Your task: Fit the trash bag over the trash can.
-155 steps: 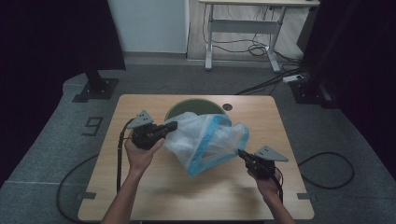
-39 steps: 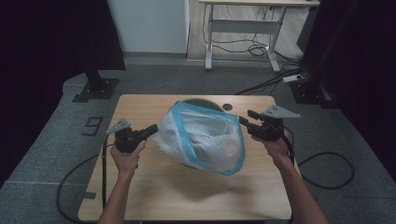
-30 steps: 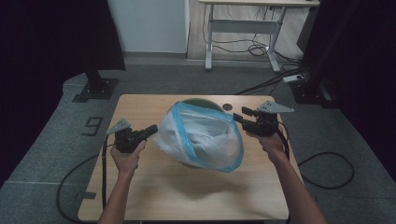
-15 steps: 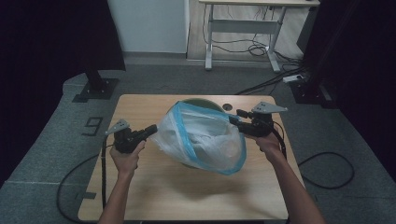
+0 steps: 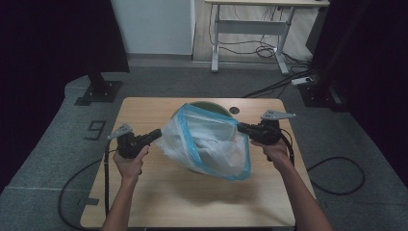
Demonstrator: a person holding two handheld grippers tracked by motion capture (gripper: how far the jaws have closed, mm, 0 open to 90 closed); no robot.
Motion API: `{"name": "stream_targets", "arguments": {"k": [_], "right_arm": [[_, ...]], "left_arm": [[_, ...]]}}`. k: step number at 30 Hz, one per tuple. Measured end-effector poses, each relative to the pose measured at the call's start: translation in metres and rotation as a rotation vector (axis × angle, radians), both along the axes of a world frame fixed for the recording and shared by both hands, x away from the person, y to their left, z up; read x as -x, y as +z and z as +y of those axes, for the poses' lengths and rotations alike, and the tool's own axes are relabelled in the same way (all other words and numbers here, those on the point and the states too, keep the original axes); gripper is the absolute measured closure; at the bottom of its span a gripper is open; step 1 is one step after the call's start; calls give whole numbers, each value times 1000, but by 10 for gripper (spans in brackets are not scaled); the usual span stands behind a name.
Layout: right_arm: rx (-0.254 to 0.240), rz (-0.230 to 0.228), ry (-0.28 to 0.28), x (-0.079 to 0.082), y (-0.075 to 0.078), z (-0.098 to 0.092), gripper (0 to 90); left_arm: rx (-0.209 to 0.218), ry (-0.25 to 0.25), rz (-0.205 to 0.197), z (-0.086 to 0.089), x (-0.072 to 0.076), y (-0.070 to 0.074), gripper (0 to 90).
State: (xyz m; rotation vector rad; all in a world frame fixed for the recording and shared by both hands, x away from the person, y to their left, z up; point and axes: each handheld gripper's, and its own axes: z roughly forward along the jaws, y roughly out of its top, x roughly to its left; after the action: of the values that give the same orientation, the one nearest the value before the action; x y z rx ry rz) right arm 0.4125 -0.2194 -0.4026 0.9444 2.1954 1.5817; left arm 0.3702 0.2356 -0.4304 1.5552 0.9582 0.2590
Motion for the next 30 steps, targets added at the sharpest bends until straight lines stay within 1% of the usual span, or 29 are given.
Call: {"name": "stream_targets", "arguments": {"k": [3, 6, 10, 12, 13, 15, 16, 18, 20, 23, 26, 28, 30], "right_arm": [[26, -23, 4, 3, 1, 2, 879], [66, -50, -13, 7, 3, 4, 883], [111, -97, -55, 9, 6, 6, 885], [130, -123, -84, 8, 10, 7, 885], [130, -136, -98, 7, 12, 7, 885], [161, -163, -138, 4, 15, 9, 885], [161, -169, -155, 1, 16, 10, 885], [146, -182, -194, -6, 18, 11, 885], [136, -188, -212, -12, 20, 12, 885], [142, -203, -236, -23, 24, 19, 885], [154, -208, -250, -33, 25, 26, 884], [148, -203, -256, -41, 22, 29, 884], [147, -183, -268, -48, 16, 30, 884]], "left_arm": [[-1, -2, 1, -1, -1, -1, 900], [-2, 1, 0, -2, -1, -1, 900], [3, 10, -9, -1, -1, 1, 900], [6, 11, -12, -1, -3, 2, 900], [5, 14, -13, 0, -5, 3, 900], [16, 16, -9, 1, -8, 4, 900], [19, 17, -9, 2, -10, 6, 900], [14, 22, -14, 3, -13, 10, 900], [12, 27, -21, 4, -16, 14, 900], [7, 33, -24, 4, -23, 19, 900], [-7, 45, -16, 3, -30, 18, 900], [-15, 51, -5, 4, -35, 14, 900], [-25, 59, 6, 3, -40, 10, 900]]}}
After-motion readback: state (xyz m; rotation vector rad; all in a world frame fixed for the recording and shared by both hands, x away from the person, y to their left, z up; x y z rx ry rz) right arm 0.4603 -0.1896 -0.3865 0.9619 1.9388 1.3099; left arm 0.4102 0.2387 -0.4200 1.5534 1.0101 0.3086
